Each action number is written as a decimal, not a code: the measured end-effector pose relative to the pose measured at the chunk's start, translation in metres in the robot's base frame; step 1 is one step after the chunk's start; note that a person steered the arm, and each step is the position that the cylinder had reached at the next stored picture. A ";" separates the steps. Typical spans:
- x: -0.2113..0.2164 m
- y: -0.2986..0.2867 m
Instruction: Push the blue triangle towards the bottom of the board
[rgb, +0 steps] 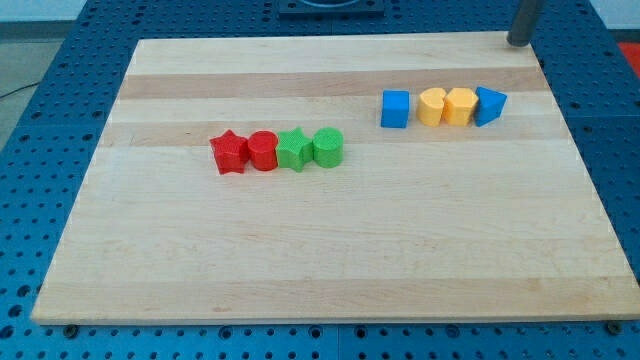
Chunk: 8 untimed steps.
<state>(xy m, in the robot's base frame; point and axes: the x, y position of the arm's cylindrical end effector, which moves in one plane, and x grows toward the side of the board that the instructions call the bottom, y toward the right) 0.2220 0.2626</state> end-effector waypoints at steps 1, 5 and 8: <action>0.023 -0.041; 0.132 -0.060; 0.235 -0.095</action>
<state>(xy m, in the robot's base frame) 0.4567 0.1678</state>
